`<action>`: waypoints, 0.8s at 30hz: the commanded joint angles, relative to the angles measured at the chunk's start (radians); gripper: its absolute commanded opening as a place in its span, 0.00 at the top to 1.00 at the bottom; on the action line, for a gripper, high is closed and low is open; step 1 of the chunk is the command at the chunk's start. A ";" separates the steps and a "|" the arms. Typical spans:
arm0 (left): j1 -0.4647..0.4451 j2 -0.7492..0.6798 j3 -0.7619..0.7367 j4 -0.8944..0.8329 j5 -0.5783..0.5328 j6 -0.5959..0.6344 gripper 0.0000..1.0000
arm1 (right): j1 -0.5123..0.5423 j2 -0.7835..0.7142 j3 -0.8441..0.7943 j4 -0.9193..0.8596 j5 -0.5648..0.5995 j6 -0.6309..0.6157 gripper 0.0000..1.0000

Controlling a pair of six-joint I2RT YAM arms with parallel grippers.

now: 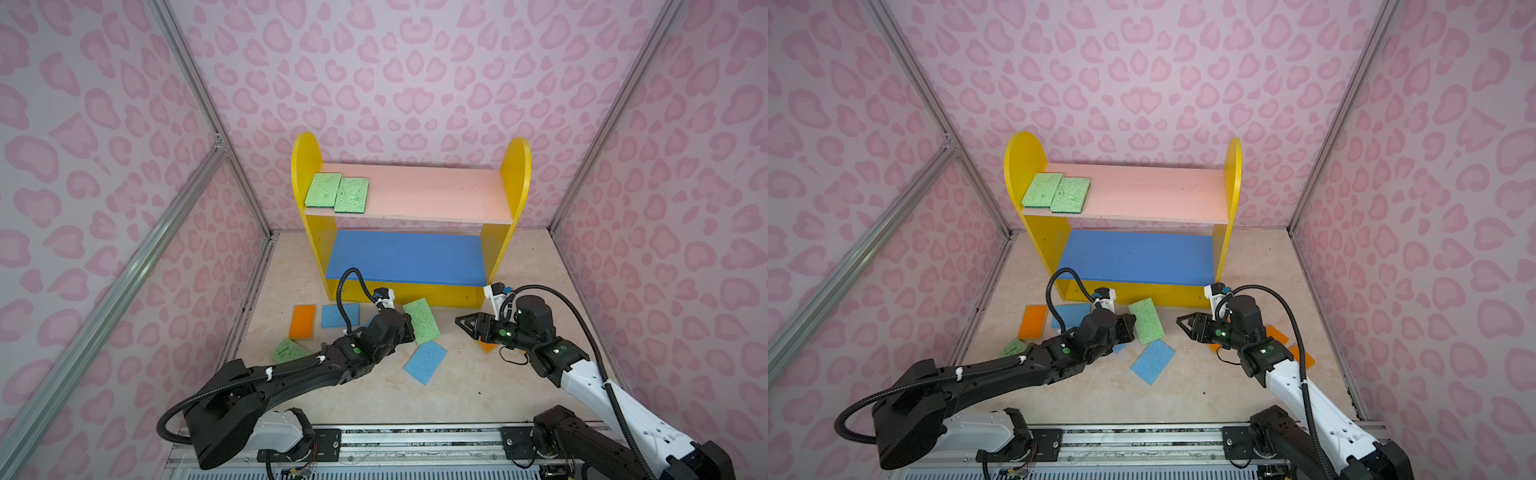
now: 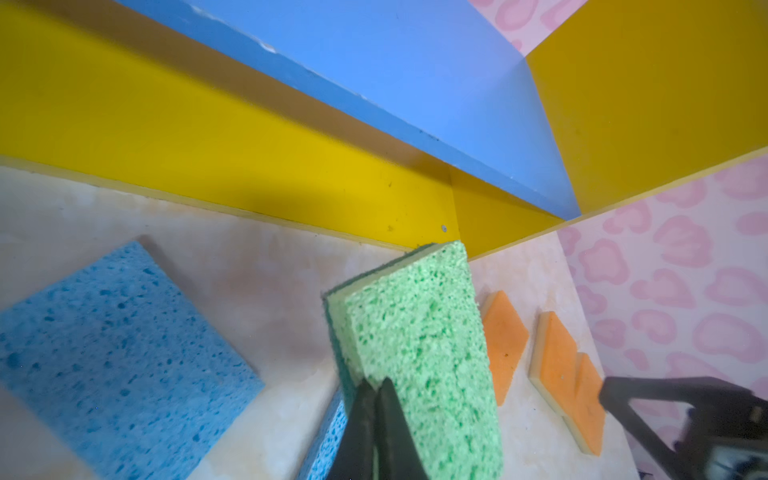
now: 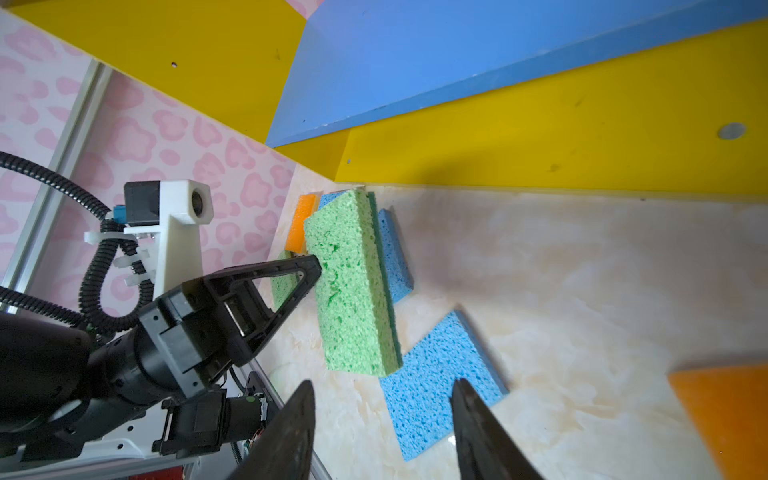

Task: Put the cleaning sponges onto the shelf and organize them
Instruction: 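Lift the sponge with the left gripper while the right gripper closes on it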

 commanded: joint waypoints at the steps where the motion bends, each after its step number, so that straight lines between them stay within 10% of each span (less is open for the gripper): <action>1: 0.043 -0.140 -0.065 -0.047 0.026 -0.011 0.96 | 0.082 0.064 0.034 0.092 0.044 0.019 0.44; 10: 0.213 -0.499 -0.186 -0.204 0.144 -0.017 0.96 | 0.269 0.312 0.195 0.180 0.033 0.017 0.41; 24: 0.282 -0.552 -0.224 -0.189 0.228 -0.052 0.96 | 0.347 0.462 0.288 0.189 -0.005 0.001 0.49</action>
